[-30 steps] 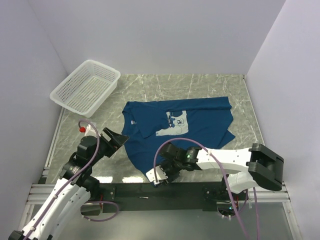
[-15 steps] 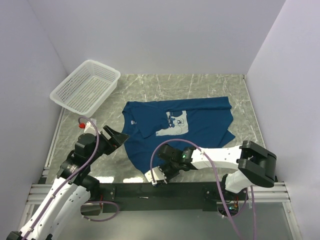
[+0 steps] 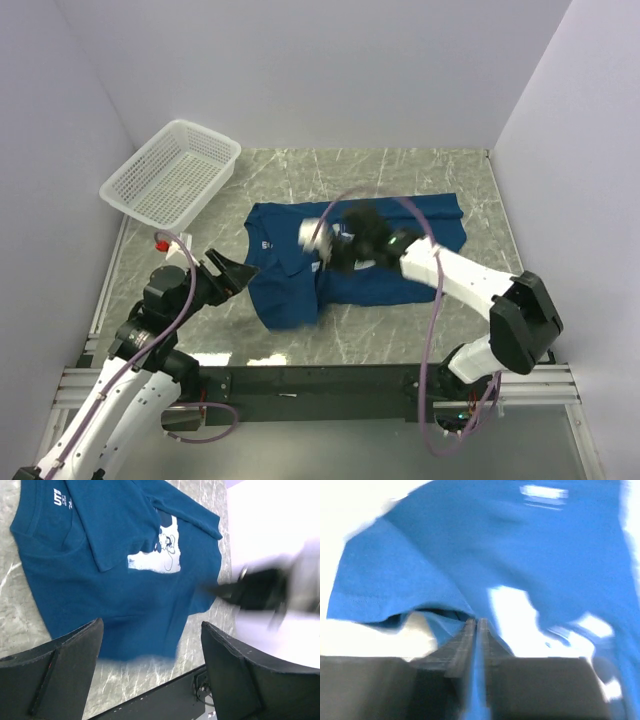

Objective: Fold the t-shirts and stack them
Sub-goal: Fold the tshirt

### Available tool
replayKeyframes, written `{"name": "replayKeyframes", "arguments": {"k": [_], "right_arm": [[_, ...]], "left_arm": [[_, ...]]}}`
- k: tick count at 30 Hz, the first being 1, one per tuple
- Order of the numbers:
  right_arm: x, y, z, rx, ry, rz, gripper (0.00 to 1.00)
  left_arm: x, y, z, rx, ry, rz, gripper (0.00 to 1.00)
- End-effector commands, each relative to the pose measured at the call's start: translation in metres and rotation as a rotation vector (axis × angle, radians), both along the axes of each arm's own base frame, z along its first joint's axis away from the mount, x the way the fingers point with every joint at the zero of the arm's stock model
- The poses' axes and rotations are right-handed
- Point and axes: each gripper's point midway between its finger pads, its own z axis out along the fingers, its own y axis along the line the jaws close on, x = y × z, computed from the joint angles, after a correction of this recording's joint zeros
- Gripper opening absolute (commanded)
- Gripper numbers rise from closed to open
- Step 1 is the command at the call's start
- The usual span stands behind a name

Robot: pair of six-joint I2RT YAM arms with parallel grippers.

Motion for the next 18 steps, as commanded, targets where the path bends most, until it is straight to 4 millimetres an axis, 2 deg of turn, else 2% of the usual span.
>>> {"name": "replayKeyframes", "arguments": {"k": [1, 2, 3, 4, 6, 10, 11, 13, 15, 17, 18], "right_arm": [[0.065, -0.025, 0.013, 0.051, 0.055, -0.347, 0.27], [0.073, -0.032, 0.01, 0.037, 0.056, -0.39, 0.36], [0.078, -0.038, 0.005, 0.028, 0.074, -0.442, 0.42], [0.077, -0.047, -0.003, 0.011, 0.101, -0.455, 0.54], [0.073, -0.053, -0.008, 0.006, 0.112, -0.452, 0.64], [0.057, -0.061, -0.007, -0.014, 0.134, -0.373, 0.68], [0.045, -0.056, -0.005, 0.003, 0.17, -0.303, 0.68], [0.036, -0.058, -0.004, -0.006, 0.191, -0.233, 0.68], [0.028, -0.056, 0.002, 0.036, 0.227, -0.179, 0.67], [0.028, -0.061, 0.008, 0.064, 0.24, -0.181, 0.66], [0.027, -0.062, 0.011, 0.078, 0.248, -0.18, 0.66]], "left_arm": [[0.003, -0.009, 0.019, -0.002, -0.056, -0.053, 0.84], [0.004, -0.011, 0.022, -0.009, -0.069, -0.067, 0.84], [0.005, -0.013, 0.021, -0.009, -0.066, -0.076, 0.84], [0.006, -0.015, 0.019, -0.006, -0.061, -0.086, 0.84], [0.006, -0.023, 0.019, -0.014, -0.074, -0.13, 0.84], [0.008, -0.041, 0.007, -0.01, -0.05, -0.241, 0.84], [0.009, -0.045, 0.005, -0.004, -0.054, -0.264, 0.83], [0.016, -0.055, -0.003, 0.013, -0.036, -0.314, 0.79], [0.028, -0.064, -0.012, 0.074, -0.026, -0.358, 0.82], [0.044, -0.066, -0.02, 0.164, -0.029, -0.355, 0.81], [0.057, -0.076, -0.024, 0.204, -0.005, -0.369, 0.81]]}}
